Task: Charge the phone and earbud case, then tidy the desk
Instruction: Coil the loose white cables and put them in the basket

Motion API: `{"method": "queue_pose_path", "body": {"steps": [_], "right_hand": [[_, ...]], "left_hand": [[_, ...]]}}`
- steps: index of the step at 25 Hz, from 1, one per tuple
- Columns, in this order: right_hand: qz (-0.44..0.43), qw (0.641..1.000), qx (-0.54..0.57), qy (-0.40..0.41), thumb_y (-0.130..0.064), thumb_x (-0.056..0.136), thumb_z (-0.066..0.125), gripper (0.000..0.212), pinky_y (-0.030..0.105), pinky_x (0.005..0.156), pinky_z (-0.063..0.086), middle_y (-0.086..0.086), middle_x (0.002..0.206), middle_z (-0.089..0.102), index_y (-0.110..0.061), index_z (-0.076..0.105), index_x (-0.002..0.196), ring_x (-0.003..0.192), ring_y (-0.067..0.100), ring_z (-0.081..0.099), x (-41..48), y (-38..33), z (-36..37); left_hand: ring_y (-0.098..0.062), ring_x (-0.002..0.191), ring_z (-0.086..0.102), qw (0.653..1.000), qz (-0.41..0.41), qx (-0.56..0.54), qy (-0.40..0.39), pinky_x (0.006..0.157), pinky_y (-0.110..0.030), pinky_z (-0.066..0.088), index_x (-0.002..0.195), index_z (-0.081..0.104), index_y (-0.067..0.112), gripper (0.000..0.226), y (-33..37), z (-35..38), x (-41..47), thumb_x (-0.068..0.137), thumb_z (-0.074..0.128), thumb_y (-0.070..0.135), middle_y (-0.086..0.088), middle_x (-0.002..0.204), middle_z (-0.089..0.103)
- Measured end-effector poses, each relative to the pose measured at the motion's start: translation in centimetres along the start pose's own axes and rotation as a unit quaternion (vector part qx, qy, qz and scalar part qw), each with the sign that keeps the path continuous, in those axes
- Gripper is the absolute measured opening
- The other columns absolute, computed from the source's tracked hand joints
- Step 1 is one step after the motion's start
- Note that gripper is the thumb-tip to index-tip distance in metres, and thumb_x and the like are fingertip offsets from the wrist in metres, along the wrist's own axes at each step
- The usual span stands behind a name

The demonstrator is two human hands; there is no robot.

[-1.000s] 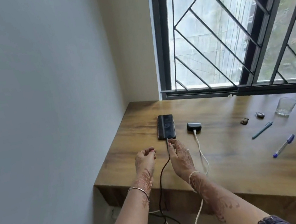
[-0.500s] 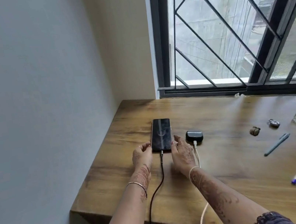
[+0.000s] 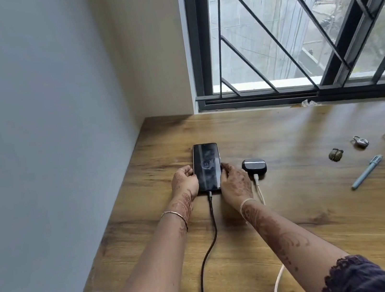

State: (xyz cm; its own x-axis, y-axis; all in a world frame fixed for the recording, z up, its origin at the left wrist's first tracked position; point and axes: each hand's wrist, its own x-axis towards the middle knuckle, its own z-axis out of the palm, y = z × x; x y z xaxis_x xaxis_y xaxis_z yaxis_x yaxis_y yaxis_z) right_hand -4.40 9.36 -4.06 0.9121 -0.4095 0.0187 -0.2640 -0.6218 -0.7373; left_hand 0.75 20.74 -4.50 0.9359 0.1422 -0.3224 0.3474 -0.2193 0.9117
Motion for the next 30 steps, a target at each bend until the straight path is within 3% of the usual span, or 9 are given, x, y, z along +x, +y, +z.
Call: {"method": "queue_pose_path", "body": {"steps": [5, 8, 14, 17, 20, 24, 27, 30], "right_hand": [[0.067, 0.997, 0.049, 0.006, -0.017, 0.093, 0.053, 0.032, 0.022, 0.097, 0.041, -0.002, 0.119, 0.068, -0.022, 0.064, 0.122, 0.114, 0.016, 0.060, 0.3, 0.2, 0.3], [0.092, 0.984, 0.150, 0.023, -0.011, 0.089, 0.059, 0.035, 0.021, 0.101, 0.043, -0.006, 0.117, 0.068, -0.022, 0.064, 0.122, 0.113, 0.010, 0.061, -0.1, 0.9, 1.1], [0.147, 0.898, 0.415, 0.022, 0.005, 0.086, 0.061, 0.036, 0.025, 0.091, 0.054, 0.004, 0.114, 0.068, -0.008, 0.063, 0.119, 0.103, 0.013, 0.066, -0.6, 0.8, 1.2], [0.161, 0.845, 0.509, -0.011, 0.008, 0.085, 0.061, 0.038, 0.025, 0.085, 0.056, 0.007, 0.114, 0.067, -0.005, 0.060, 0.121, 0.105, 0.018, 0.065, -0.7, 1.1, 0.7], [0.161, 0.840, 0.517, -0.026, 0.009, 0.084, 0.062, 0.041, 0.029, 0.086, 0.056, 0.008, 0.114, 0.069, -0.006, 0.060, 0.122, 0.105, 0.019, 0.066, -0.6, 1.6, 0.9], [0.142, 0.836, 0.529, -0.035, 0.009, 0.083, 0.063, 0.040, 0.023, 0.079, 0.058, 0.007, 0.110, 0.070, -0.007, 0.061, 0.119, 0.101, 0.017, 0.068, -0.7, 1.6, 1.0], [0.141, 0.840, 0.523, -0.038, 0.008, 0.083, 0.064, 0.041, 0.033, 0.089, 0.056, 0.010, 0.113, 0.070, -0.006, 0.061, 0.121, 0.105, 0.019, 0.067, -0.6, 2.0, 1.2], [0.147, 0.838, 0.523, -0.048, 0.006, 0.083, 0.065, 0.042, 0.034, 0.092, 0.054, 0.009, 0.116, 0.069, -0.007, 0.061, 0.122, 0.107, 0.019, 0.067, -0.4, 2.4, 1.2]], "left_hand": [[-0.015, 0.101, 0.059, 0.996, -0.019, -0.087, 0.000, 0.090, -0.021, 0.048, 0.121, 0.059, -0.002, 0.040, -0.6, -0.5, 0.7, 0.085, 0.052, -0.016, -0.014, 0.119, 0.064], [-0.014, 0.099, 0.060, 0.989, -0.027, -0.143, -0.015, 0.088, -0.019, 0.047, 0.121, 0.059, -0.003, 0.042, -1.0, -1.2, 0.3, 0.083, 0.053, -0.019, -0.012, 0.115, 0.065], [-0.016, 0.095, 0.064, 0.960, -0.043, -0.265, -0.082, 0.092, -0.029, 0.052, 0.124, 0.057, -0.005, 0.047, -1.9, -2.4, 0.0, 0.080, 0.055, -0.022, -0.011, 0.108, 0.067], [-0.021, 0.106, 0.063, 0.947, -0.026, -0.298, -0.115, 0.093, -0.027, 0.051, 0.127, 0.054, -0.003, 0.048, -1.7, -3.0, -0.7, 0.082, 0.053, -0.021, -0.014, 0.116, 0.064], [-0.024, 0.119, 0.058, 0.942, 0.000, -0.306, -0.141, 0.099, -0.030, 0.047, 0.129, 0.052, -0.004, 0.049, -1.9, -3.3, -0.8, 0.083, 0.051, -0.020, -0.017, 0.125, 0.061], [-0.017, 0.105, 0.063, 0.936, 0.008, -0.320, -0.147, 0.091, -0.024, 0.052, 0.128, 0.052, -0.003, 0.047, -2.1, -3.4, -0.8, 0.084, 0.051, -0.019, -0.011, 0.114, 0.066], [-0.013, 0.098, 0.065, 0.928, 0.010, -0.338, -0.154, 0.087, -0.022, 0.054, 0.127, 0.053, -0.004, 0.046, -2.3, -3.3, -0.9, 0.084, 0.051, -0.019, -0.009, 0.110, 0.066], [-0.014, 0.098, 0.066, 0.922, 0.010, -0.352, -0.160, 0.089, -0.024, 0.053, 0.124, 0.055, -0.002, 0.045, -2.4, -3.4, -0.9, 0.083, 0.051, -0.020, -0.009, 0.115, 0.065]]}}
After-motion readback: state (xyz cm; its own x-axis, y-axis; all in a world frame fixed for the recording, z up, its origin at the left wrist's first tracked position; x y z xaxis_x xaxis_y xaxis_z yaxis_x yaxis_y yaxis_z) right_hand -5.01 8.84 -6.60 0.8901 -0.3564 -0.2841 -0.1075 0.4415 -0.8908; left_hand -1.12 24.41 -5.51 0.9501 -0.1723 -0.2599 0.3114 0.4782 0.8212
